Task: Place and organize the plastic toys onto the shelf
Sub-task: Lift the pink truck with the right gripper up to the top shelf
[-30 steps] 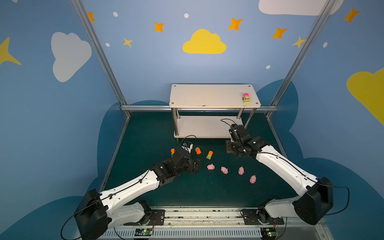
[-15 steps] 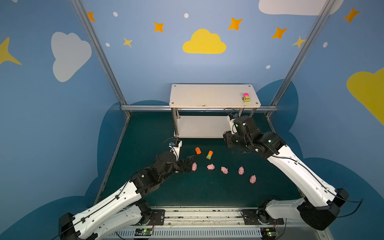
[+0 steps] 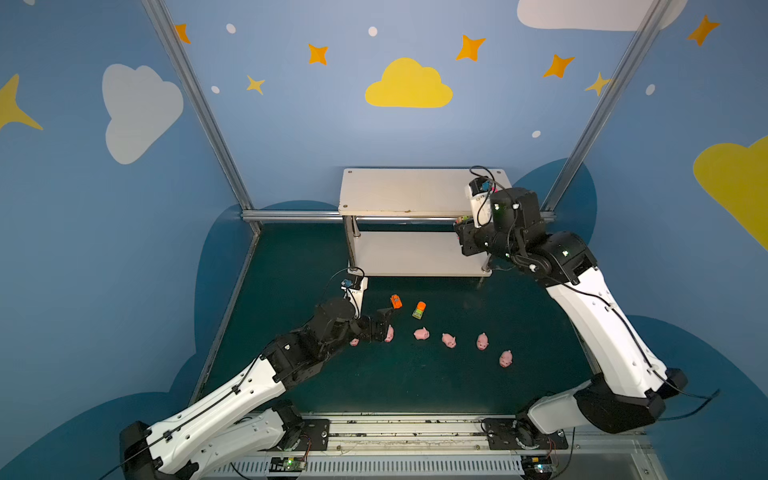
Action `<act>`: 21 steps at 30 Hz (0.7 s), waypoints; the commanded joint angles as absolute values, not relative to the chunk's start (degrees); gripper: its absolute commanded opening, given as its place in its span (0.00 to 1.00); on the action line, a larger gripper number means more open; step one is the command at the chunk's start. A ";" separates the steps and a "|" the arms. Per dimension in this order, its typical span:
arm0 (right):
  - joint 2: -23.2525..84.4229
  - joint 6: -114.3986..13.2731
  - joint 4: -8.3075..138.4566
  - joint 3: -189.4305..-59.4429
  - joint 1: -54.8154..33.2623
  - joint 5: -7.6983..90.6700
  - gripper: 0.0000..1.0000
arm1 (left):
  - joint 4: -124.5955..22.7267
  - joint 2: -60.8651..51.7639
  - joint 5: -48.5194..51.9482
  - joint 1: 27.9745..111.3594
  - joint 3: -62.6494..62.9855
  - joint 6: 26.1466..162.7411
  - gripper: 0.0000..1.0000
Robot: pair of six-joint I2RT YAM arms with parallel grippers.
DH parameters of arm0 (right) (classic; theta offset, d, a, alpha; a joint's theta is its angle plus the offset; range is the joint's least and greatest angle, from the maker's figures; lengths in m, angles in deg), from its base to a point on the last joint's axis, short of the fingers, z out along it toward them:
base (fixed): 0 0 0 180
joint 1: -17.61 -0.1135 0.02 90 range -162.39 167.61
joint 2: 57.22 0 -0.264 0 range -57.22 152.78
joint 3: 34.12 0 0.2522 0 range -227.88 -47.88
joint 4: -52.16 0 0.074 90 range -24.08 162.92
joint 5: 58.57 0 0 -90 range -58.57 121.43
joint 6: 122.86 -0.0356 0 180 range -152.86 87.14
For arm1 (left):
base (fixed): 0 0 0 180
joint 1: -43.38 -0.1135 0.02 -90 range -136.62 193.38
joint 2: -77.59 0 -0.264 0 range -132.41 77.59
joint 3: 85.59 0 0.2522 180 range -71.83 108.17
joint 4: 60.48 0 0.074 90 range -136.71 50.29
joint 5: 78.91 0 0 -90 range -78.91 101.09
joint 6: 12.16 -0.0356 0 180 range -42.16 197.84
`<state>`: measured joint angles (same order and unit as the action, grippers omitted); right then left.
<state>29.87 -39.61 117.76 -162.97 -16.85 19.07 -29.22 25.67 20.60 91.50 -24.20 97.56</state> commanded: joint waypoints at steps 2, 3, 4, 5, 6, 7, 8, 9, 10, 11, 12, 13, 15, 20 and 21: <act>34.87 -37.31 119.03 -170.58 -13.30 22.59 0.21 | -28.34 24.51 21.26 91.27 -21.91 96.62 1.00; 36.42 -36.85 119.46 -172.71 -12.49 22.82 0.21 | -28.35 24.21 21.52 91.28 -21.76 96.33 1.00; 37.82 -36.44 119.83 -174.59 -11.89 23.04 0.21 | -28.42 23.89 21.70 91.23 -21.55 96.13 1.00; 39.48 -35.98 120.21 -176.71 -11.19 23.41 0.21 | -28.50 23.53 21.97 91.27 -21.47 95.87 1.00; 41.23 -35.47 120.46 -178.78 -10.57 23.83 0.21 | -28.52 23.27 22.22 91.27 -21.32 95.62 1.00; 42.64 -35.05 120.63 -180.43 -10.00 24.09 0.22 | -28.64 22.95 22.40 91.27 -21.21 95.40 1.00; 44.30 -34.69 120.59 -182.08 -9.37 24.34 0.21 | -28.82 22.49 22.72 91.20 -21.12 95.05 1.00; 45.74 -34.71 120.67 -183.62 -8.51 24.87 0.22 | -28.97 21.96 22.93 91.18 -20.96 94.76 1.00; 47.26 -34.95 120.84 -185.08 -7.74 25.93 0.21 | -28.99 21.58 23.16 91.18 -20.95 94.53 1.00; 48.49 -35.31 121.01 -186.25 -7.03 26.79 0.22 | -29.03 21.16 23.43 91.17 -20.78 94.24 1.00; 49.83 -35.57 121.12 -187.51 -6.35 27.66 0.22 | -28.88 20.75 23.56 91.15 -20.61 94.04 1.00; 51.15 -35.80 121.21 -188.47 -5.85 28.06 0.22 | -28.76 20.21 23.72 91.10 -20.37 93.75 1.00; 53.14 -36.10 121.22 -190.03 -5.13 28.87 0.22 | -28.65 19.58 23.96 90.92 -20.08 93.25 1.00; 57.10 -36.94 121.21 -191.94 -3.81 30.36 0.22 | -29.06 18.42 24.97 90.19 -19.71 92.52 1.00; 57.61 -37.13 121.16 -191.99 -3.60 30.60 0.22 | -29.12 18.28 24.97 90.03 -19.80 92.48 1.00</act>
<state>56.78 -36.33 120.47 -190.10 -4.04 28.69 -29.28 18.44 23.64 90.60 -21.16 93.85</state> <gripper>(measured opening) 0.256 0.997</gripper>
